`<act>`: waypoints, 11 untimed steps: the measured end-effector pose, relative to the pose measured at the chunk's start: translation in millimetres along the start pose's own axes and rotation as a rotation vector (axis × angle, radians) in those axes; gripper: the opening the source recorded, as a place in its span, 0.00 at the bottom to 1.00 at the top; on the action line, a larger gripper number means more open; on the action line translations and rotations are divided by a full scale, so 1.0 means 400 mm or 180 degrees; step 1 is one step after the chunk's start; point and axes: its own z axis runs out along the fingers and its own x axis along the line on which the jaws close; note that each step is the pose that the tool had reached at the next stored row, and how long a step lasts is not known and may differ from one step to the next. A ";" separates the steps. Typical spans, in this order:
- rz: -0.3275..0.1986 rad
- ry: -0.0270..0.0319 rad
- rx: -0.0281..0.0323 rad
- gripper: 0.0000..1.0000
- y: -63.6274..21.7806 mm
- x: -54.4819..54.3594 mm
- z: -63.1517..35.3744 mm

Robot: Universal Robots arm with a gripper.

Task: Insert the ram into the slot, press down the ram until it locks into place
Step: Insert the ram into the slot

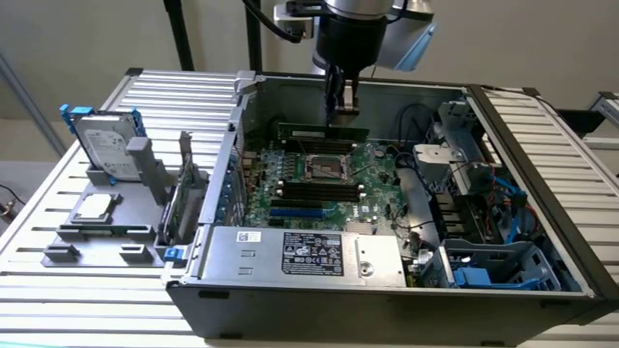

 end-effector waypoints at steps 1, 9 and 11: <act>-0.0008 0.0000 0.0000 0.13 -0.004 0.000 0.004; -0.0053 0.0002 -0.0001 0.13 -0.027 0.000 0.040; -0.0055 0.0002 -0.0001 0.13 -0.028 0.001 0.049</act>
